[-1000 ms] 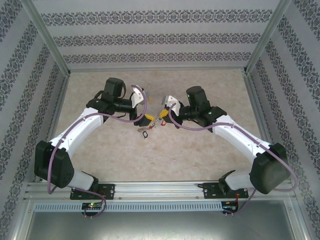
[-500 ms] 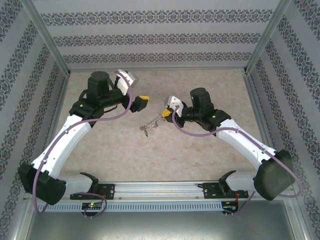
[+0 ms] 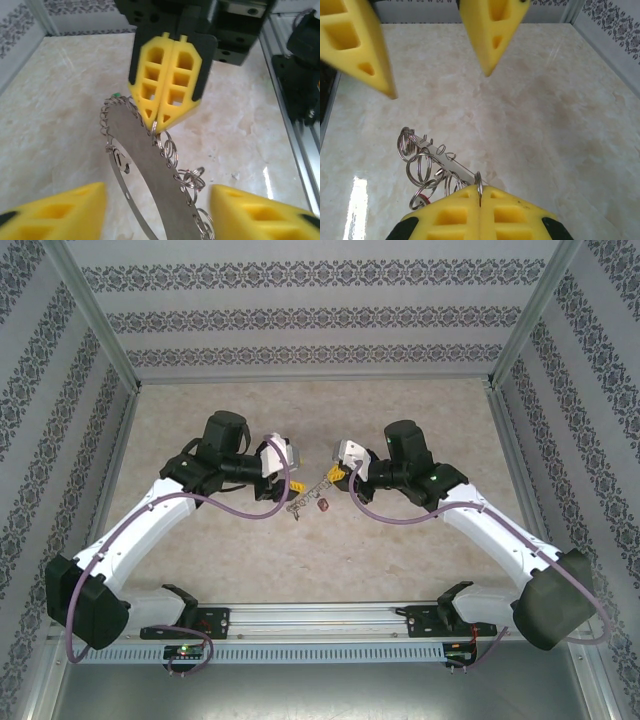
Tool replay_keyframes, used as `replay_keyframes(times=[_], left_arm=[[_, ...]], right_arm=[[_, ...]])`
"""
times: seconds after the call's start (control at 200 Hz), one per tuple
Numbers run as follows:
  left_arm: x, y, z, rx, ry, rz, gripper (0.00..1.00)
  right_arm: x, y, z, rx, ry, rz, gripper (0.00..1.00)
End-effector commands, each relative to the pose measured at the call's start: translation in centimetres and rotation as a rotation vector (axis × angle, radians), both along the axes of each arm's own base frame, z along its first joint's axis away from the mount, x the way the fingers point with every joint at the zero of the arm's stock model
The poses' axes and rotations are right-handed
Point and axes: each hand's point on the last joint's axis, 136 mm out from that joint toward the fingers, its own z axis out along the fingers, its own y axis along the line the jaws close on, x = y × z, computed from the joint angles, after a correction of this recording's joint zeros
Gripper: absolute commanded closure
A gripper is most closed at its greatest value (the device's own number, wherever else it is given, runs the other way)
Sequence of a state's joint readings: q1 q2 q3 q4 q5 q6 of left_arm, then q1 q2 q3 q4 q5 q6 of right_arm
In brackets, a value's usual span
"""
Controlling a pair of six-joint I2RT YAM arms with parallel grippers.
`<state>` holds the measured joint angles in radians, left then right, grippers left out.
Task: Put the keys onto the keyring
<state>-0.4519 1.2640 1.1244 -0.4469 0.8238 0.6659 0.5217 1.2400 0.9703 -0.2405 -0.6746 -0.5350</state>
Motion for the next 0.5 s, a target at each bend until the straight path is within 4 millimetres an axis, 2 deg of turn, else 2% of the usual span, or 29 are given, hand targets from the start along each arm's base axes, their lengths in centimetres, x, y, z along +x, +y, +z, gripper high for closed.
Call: replay_keyframes(times=[0.0,0.165,0.26,0.495], left_arm=[[-0.9,-0.7,1.0,0.000,-0.033,-0.091,0.58],[-0.3,-1.1,1.1,-0.006,-0.011,-0.084,0.59],[0.1,-1.3,1.1,-0.012,0.005,-0.083,0.65],[-0.1,-2.1,0.4,-0.037,0.038,-0.137,0.70]], right_arm=[[-0.4,1.3,2.4,0.034,-0.083,0.083,1.00],[-0.5,2.2,2.9,0.034,-0.113,0.118,1.00],[-0.5,2.5,3.2,0.037,-0.120,0.124,1.00],[-0.2,2.6,3.5,0.060,-0.118,0.098,1.00]])
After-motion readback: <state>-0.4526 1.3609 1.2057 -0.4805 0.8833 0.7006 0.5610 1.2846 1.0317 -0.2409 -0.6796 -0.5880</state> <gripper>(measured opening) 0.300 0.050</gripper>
